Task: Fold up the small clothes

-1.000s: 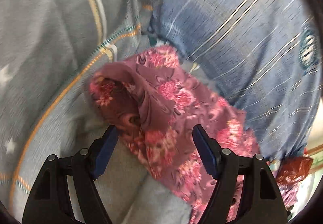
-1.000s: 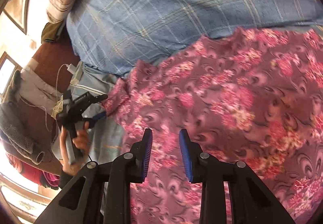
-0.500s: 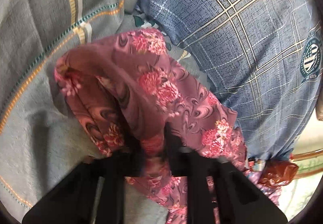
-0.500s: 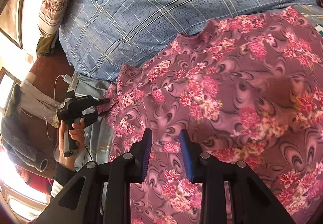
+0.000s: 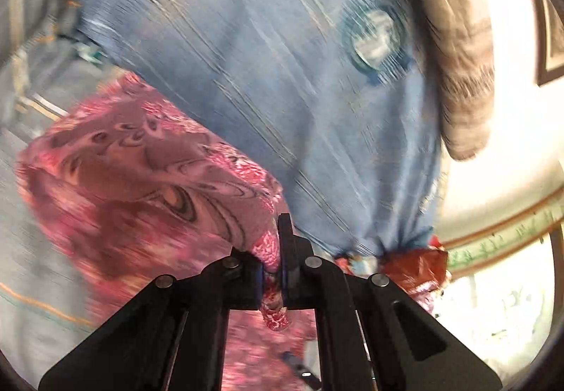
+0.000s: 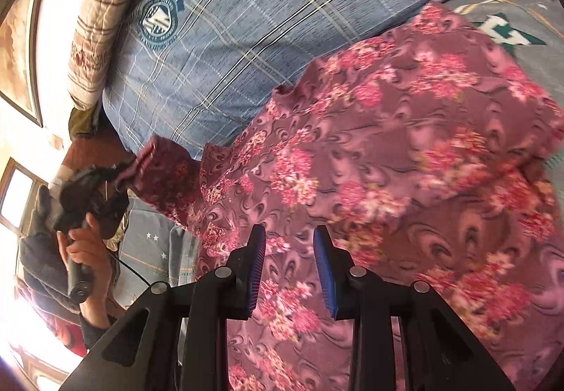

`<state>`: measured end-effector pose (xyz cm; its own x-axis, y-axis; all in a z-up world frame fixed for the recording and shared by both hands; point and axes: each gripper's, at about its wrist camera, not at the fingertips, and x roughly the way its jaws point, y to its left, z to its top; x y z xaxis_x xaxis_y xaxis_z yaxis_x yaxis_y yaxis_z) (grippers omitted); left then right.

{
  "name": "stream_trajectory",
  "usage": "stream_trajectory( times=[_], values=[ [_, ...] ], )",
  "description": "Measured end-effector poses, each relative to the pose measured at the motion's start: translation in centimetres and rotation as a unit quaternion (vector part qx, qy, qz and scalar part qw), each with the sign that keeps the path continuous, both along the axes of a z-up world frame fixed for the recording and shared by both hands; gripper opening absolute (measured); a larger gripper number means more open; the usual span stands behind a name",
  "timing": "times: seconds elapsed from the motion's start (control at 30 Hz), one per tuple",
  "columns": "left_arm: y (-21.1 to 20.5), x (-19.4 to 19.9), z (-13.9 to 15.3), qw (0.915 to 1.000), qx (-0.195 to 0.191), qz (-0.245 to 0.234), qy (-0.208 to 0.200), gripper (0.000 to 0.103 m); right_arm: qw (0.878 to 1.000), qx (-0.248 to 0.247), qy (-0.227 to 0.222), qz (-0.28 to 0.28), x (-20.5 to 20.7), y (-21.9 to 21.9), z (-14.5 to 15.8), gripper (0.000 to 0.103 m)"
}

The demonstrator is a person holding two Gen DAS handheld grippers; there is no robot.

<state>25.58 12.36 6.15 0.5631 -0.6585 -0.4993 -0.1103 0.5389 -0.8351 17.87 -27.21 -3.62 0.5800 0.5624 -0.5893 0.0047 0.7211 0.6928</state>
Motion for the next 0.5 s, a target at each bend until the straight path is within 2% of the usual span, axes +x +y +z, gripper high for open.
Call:
stream_trajectory(
  times=[0.13,0.33,0.5],
  values=[
    [-6.6,0.3,-1.3,0.9993,-0.011,-0.034,0.013,0.004,1.000,0.013,0.006,-0.018,-1.6,-2.5,-0.3,0.030],
    [-15.0,1.8,-6.3,0.9943,-0.005,-0.075,0.074,0.004,0.999,0.009,0.015,-0.037,-3.6,-6.0,-1.0,0.030],
    [-18.5,0.9,-8.6,0.9853,0.019,-0.129,0.109,0.005,0.998,0.004,0.015,-0.057,-4.0,-7.8,-1.3,0.030]
  ],
)
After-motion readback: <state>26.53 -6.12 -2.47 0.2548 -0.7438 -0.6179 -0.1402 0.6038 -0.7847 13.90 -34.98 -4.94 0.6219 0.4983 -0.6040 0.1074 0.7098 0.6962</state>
